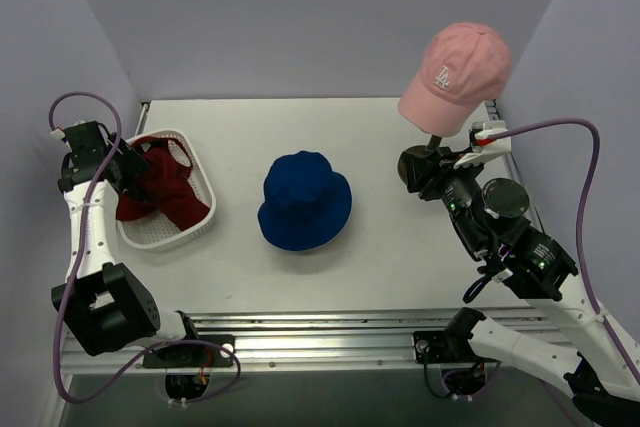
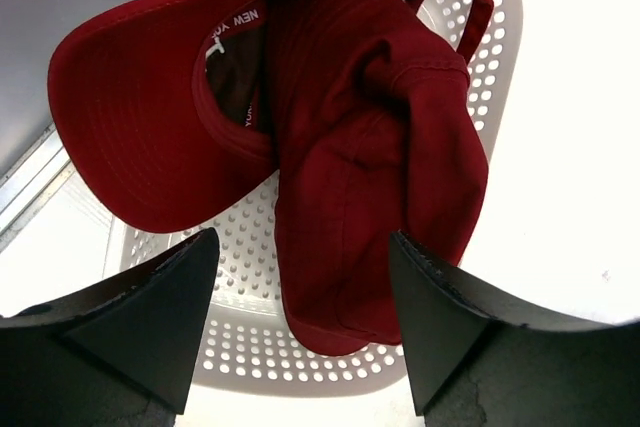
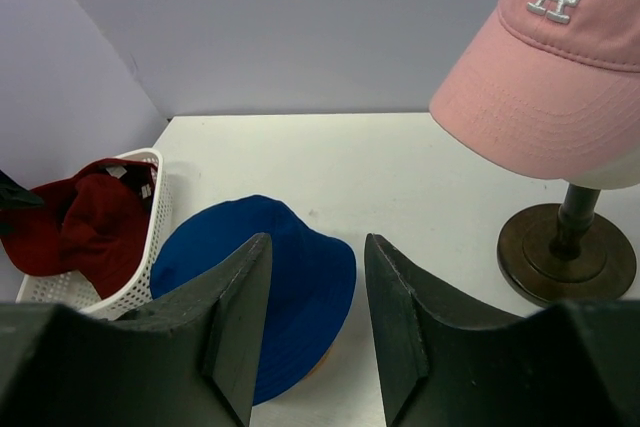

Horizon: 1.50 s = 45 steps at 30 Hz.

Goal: Stack the hats

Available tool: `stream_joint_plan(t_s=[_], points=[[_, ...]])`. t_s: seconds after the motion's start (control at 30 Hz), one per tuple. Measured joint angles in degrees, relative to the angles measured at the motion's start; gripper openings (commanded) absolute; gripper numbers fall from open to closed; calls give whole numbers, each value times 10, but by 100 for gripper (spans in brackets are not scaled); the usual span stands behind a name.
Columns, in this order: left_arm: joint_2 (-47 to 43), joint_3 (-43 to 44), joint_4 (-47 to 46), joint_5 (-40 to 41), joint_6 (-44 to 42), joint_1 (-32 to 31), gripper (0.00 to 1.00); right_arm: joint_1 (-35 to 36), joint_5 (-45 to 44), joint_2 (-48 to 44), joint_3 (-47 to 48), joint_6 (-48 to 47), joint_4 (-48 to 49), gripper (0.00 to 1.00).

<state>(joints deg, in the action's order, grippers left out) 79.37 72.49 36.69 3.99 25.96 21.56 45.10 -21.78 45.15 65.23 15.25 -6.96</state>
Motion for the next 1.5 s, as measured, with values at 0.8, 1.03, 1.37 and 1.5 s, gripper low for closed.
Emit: stream_joint_plan(t_s=[0.8,1.03,1.37,1.5], points=[[68,-8,-8,-38,-77,-87,74,0,17,-5,0,-4,1,40],[63,0,2,-4,-85,-105,75,0,20,-5,0,-4,3,40],[23,37,27,15,-100,-134,78,0,26,-4,0,-6,3,40],[21,54,36,9,-105,-143,78,0,28,-5,0,-6,3,40]])
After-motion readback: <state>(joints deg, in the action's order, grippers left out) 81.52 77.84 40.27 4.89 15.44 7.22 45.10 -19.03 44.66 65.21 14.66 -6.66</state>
